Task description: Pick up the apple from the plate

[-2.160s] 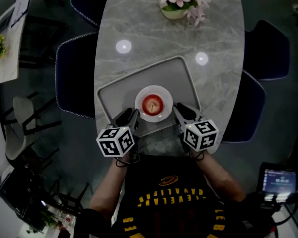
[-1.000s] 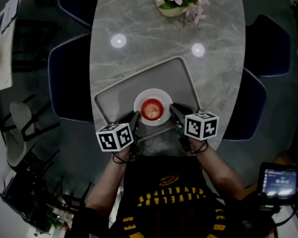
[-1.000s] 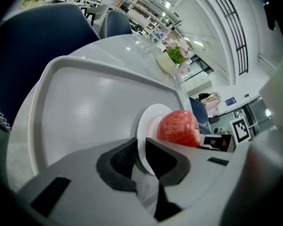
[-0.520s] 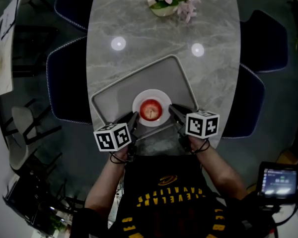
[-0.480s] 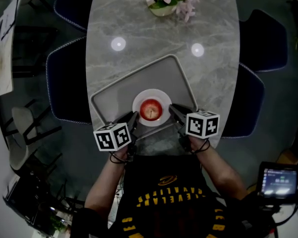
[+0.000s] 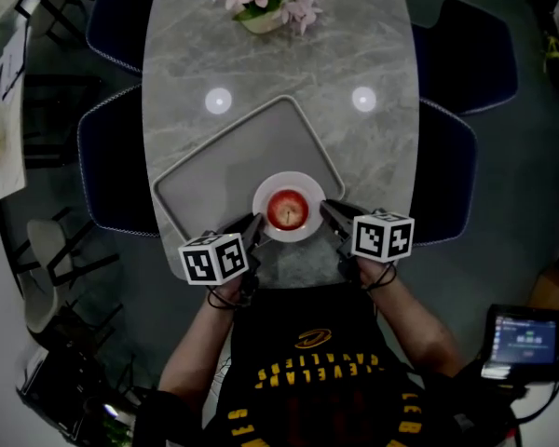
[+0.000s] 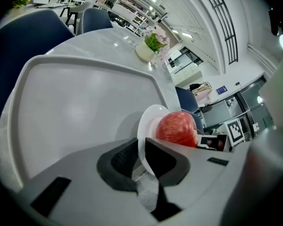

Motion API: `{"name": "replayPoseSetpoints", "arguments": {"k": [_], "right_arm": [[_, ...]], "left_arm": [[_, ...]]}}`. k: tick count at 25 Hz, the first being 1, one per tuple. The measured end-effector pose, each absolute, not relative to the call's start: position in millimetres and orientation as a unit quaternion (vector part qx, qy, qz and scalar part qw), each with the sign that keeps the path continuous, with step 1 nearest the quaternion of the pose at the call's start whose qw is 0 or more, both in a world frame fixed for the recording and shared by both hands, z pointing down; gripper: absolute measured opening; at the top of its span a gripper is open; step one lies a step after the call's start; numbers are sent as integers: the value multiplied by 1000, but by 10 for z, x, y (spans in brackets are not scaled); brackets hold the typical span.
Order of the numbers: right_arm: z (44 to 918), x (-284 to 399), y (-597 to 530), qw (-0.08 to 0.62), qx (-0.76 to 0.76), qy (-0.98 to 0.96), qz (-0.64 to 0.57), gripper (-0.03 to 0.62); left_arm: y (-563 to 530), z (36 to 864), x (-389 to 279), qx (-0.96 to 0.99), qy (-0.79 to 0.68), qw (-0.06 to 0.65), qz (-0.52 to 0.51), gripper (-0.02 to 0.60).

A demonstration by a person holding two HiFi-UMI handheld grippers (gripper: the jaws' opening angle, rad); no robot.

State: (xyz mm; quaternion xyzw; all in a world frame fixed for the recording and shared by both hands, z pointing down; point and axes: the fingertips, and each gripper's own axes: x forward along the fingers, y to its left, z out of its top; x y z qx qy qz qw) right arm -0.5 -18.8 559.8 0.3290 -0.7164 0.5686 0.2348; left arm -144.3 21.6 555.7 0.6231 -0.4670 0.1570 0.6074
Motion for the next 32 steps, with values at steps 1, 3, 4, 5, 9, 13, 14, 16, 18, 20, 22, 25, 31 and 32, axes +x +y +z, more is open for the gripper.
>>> {"name": "replayPoseSetpoints", "arguments": {"k": [1, 3, 4, 5, 9, 13, 14, 16, 18, 20, 22, 25, 31, 32], "right_arm": [[5571, 64, -153, 231, 333, -715, 569, 43], [5530, 219, -76, 225, 341, -713, 570, 43], [5519, 303, -35, 223, 345, -711, 571, 43], [5510, 388, 7, 221, 349, -710, 571, 43], [5505, 736, 159, 216, 363, -703, 573, 43], [5565, 1089, 274, 212, 378, -694, 576, 43], [5576, 1175, 294, 211, 382, -691, 576, 43], [5596, 1337, 328, 207, 390, -687, 578, 43], [5607, 1480, 357, 203, 396, -683, 578, 43], [5610, 1603, 385, 200, 401, -681, 579, 43], [5609, 1705, 405, 197, 406, -678, 580, 43], [5609, 1812, 434, 193, 409, -676, 582, 43], [5730, 1930, 358, 191, 404, -675, 587, 43], [5752, 1938, 350, 192, 404, -675, 587, 43]], "left_arm": [[239, 5539, -1372, 626, -463, 606, 159, 51], [290, 5505, -1220, 633, -455, 604, 164, 51], [319, 5491, -1139, 636, -451, 603, 167, 51], [351, 5479, -1052, 639, -447, 603, 169, 51], [486, 5471, -668, 649, -423, 607, 175, 51], [589, 5538, -326, 653, -407, 610, 186, 51], [600, 5550, -244, 655, -404, 610, 188, 51], [609, 5568, -87, 659, -398, 609, 193, 51], [621, 5586, 51, 662, -392, 608, 198, 51], [630, 5596, 170, 664, -387, 607, 202, 51], [627, 5599, 269, 667, -382, 605, 207, 51], [625, 5597, 374, 670, -378, 603, 212, 51], [547, 5710, 493, 666, -380, 603, 221, 51], [541, 5735, 501, 665, -380, 603, 223, 51]]}}
